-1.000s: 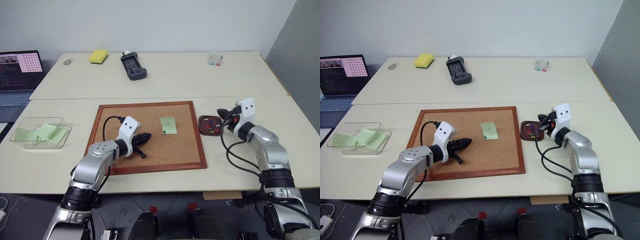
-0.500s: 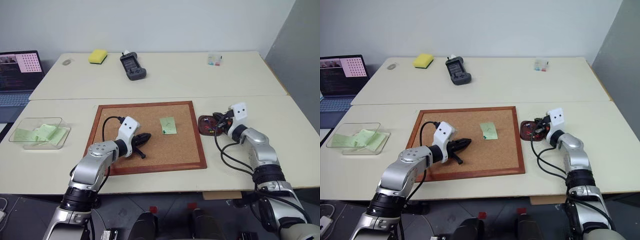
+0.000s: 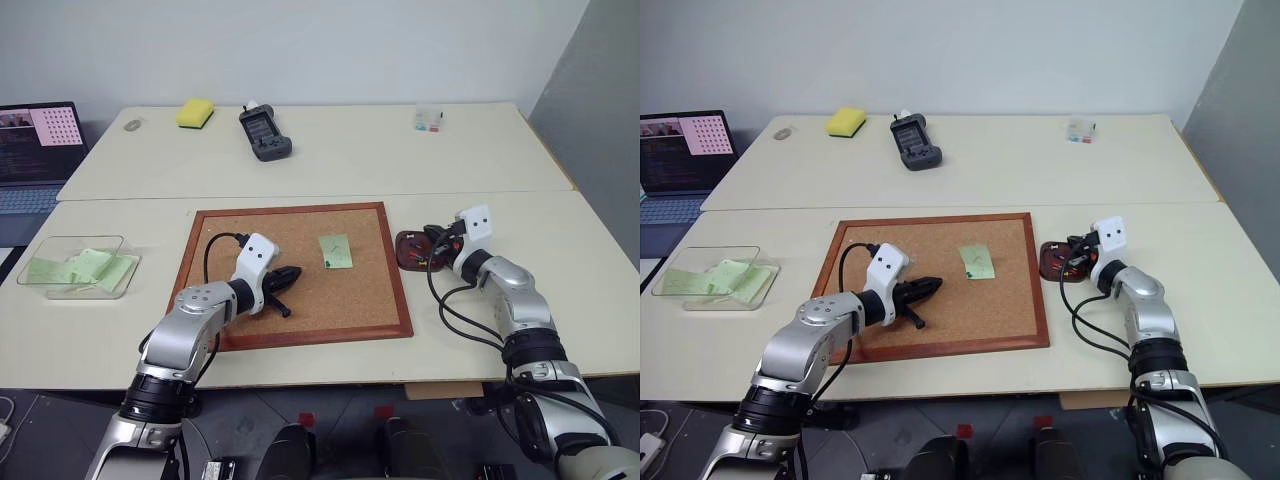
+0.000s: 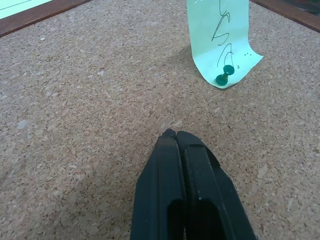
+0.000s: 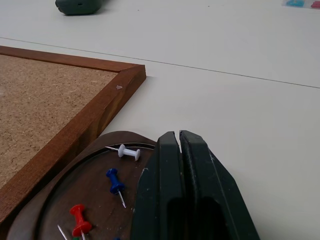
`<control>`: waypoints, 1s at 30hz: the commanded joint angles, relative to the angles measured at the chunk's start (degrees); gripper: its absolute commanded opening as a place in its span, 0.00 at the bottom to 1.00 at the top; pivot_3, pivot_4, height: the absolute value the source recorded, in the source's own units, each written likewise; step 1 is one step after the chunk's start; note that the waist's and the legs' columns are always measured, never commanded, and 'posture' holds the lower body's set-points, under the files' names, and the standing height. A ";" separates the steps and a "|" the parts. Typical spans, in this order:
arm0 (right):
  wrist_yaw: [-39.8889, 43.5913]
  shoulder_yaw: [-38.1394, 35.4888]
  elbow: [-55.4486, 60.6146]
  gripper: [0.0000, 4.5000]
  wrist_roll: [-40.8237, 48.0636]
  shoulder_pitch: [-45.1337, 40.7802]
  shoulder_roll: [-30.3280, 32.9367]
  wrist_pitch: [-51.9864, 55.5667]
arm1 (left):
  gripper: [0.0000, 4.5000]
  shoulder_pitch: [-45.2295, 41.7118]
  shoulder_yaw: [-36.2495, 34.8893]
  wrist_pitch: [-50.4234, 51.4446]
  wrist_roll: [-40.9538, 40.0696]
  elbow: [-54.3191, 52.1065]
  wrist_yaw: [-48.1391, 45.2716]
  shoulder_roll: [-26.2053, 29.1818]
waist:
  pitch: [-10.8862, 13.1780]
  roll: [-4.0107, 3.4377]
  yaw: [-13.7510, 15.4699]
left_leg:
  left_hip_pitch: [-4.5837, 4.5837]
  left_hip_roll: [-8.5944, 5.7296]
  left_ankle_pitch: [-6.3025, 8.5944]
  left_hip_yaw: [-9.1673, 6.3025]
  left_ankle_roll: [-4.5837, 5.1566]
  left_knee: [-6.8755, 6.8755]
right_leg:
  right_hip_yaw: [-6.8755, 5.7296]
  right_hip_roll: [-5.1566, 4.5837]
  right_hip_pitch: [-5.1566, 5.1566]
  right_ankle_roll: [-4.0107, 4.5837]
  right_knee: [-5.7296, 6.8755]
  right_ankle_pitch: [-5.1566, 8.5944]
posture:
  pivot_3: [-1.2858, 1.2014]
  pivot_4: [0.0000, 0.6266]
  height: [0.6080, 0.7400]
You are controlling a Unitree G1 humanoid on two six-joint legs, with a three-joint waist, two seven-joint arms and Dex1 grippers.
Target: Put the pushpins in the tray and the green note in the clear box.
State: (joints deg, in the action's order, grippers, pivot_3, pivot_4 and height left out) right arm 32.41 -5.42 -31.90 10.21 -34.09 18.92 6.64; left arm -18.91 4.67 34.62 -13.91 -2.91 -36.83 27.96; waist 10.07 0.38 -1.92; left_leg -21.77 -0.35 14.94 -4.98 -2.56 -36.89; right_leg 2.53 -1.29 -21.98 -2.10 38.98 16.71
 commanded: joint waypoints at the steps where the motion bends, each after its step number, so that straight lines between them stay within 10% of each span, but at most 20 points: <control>1: -0.16 1.03 0.11 0.00 -0.53 1.62 -0.86 0.87 | 0.00 1.27 2.40 2.10 1.05 2.34 -0.89 0.13 | -0.02 0.00 0.00 | 0.00 0.00 0.00 0.00 0.00 0.00 | 0.00 0.00 0.00 0.00 0.00 0.00 | 0.52 0.24 1.00; 14: 0.26 1.50 -0.23 0.00 -0.87 1.56 -0.89 2.05 | 0.00 0.58 2.64 1.96 1.19 2.89 -1.02 -0.11 | -0.10 0.04 -0.05 | 0.34 0.00 0.01 0.00 0.01 0.02 | 0.00 0.01 0.34 -0.01 -0.02 0.01 | 0.52 0.24 1.00; 30: 1.32 0.95 3.47 0.71 0.13 0.96 0.98 1.46 | 0.00 0.98 2.36 1.88 0.98 2.46 -0.67 -0.33 | -0.09 0.05 -0.07 | 0.47 0.00 0.01 0.00 0.01 0.03 | 0.01 0.01 0.52 -0.01 -0.06 0.01 | 0.52 0.24 1.00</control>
State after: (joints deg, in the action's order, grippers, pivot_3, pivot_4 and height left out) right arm 33.76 -3.23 -31.17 9.79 -32.87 18.77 8.32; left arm -19.49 4.98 34.62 -13.73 -1.75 -36.93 27.79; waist 9.98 0.43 -1.99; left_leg -21.30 -0.35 14.95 -4.99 -2.56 -36.85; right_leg 2.54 -1.27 -21.46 -2.12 38.92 16.72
